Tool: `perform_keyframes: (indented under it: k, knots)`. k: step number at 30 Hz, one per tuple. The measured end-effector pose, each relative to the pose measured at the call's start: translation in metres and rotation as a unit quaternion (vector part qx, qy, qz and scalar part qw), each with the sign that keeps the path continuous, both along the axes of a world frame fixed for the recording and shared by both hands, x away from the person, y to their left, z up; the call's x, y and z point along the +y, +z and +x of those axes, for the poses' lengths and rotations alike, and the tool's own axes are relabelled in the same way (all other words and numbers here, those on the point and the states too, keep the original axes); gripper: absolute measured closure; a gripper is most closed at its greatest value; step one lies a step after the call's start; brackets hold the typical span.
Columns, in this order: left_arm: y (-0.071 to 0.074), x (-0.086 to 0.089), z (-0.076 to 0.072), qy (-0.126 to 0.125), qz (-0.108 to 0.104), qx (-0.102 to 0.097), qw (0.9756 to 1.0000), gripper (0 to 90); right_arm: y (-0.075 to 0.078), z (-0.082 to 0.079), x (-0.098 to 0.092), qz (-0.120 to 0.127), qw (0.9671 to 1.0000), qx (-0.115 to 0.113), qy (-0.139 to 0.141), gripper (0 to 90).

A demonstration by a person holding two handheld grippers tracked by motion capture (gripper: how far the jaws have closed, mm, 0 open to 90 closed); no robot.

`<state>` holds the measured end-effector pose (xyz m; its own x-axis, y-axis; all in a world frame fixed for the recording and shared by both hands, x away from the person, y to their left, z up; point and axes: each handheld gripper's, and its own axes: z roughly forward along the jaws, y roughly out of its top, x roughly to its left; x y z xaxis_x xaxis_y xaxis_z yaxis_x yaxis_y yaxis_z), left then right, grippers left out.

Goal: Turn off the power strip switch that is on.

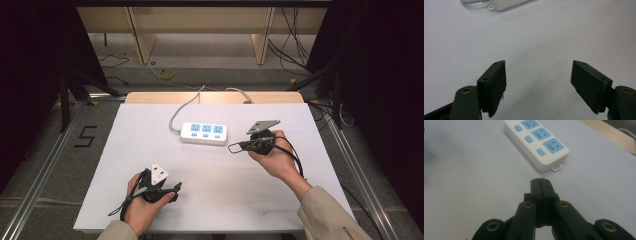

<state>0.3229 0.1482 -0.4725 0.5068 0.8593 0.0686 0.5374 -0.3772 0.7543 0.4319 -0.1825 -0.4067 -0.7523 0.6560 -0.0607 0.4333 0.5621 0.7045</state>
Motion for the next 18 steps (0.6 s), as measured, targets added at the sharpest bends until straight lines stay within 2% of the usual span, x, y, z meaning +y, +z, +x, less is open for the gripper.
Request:
perform_keyframes:
  k: [18]
  knots:
    - [0.0, -0.001, 0.0, 0.0, 0.001, 0.001, 1.0, 28.6, -0.002, 0.011, 0.01, -0.004, 1.0, 0.005, 0.002, 90.0]
